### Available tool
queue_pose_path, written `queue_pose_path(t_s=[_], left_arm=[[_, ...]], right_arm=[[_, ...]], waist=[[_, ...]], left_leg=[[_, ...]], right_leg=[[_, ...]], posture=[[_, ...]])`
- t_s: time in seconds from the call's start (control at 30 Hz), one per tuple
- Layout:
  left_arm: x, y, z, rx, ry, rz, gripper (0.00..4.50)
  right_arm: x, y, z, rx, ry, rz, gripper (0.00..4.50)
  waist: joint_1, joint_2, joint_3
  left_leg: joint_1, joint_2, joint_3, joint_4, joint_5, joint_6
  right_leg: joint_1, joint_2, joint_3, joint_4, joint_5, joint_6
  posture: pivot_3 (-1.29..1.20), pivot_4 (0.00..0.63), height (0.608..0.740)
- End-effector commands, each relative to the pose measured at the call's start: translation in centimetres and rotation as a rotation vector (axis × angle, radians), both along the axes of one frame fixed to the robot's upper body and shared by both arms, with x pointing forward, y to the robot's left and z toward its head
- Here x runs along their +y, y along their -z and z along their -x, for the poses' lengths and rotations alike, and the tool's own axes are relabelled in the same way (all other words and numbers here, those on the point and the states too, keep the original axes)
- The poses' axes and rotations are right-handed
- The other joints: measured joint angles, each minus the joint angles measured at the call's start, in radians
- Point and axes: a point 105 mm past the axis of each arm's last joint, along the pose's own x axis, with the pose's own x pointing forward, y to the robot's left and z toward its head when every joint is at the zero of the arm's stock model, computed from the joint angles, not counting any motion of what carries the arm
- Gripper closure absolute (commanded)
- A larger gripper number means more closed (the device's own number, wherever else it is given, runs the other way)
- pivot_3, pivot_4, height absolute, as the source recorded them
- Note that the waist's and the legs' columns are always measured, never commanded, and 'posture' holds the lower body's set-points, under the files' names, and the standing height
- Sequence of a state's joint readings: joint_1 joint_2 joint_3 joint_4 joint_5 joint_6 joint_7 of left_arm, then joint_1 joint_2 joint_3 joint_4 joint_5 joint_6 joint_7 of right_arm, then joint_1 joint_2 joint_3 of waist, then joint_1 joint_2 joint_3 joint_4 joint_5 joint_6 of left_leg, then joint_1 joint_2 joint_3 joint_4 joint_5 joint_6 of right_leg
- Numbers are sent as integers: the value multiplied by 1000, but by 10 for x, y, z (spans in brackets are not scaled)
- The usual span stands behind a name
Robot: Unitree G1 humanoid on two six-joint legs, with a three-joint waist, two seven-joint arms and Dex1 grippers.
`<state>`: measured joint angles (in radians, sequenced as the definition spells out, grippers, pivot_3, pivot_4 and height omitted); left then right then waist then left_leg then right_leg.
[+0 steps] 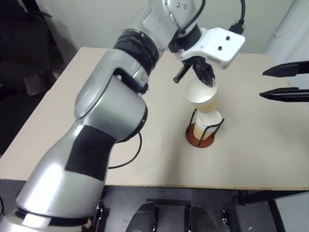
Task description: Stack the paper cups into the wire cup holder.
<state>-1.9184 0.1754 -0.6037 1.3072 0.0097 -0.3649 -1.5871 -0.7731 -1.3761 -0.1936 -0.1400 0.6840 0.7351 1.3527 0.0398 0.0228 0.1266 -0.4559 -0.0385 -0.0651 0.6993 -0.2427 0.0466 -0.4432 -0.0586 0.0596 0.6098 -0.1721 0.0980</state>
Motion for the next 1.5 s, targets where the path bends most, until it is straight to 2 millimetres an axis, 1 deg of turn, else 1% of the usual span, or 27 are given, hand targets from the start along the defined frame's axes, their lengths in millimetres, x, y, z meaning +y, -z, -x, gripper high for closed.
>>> queue_pose_path(t_s=[0.03,0.37,0.7,1.23,1.5], left_arm=[[-3,-3,5,6,28,-4,4461],[-9,4,7,37,40,-1,4461],[-12,10,7,44,46,-15,4461],[-7,21,1,39,28,-47,4461],[-10,21,2,42,31,-41,4461]], right_arm=[[0,-23,11,-87,1,11,1751],[11,-34,30,-78,-24,32,1751],[12,-41,44,-83,-5,48,1751],[11,-36,44,-81,12,47,1751],[11,-35,43,-84,12,51,1751]], waist=[[0,0,0],[1,0,0],[1,0,0],[0,0,0],[0,0,0]], left_leg=[[0,0,0,0,0,0],[0,0,0,0,0,1],[0,0,0,0,0,1],[0,0,1,1,0,2],[0,0,1,1,0,2]], right_leg=[[0,0,0,0,0,0],[0,0,-1,0,0,0],[0,0,0,0,-2,1],[1,0,0,0,-2,2],[1,0,0,0,-2,2]], posture=[[0,150,740],[0,150,740],[0,150,740],[0,150,740],[0,150,740]])
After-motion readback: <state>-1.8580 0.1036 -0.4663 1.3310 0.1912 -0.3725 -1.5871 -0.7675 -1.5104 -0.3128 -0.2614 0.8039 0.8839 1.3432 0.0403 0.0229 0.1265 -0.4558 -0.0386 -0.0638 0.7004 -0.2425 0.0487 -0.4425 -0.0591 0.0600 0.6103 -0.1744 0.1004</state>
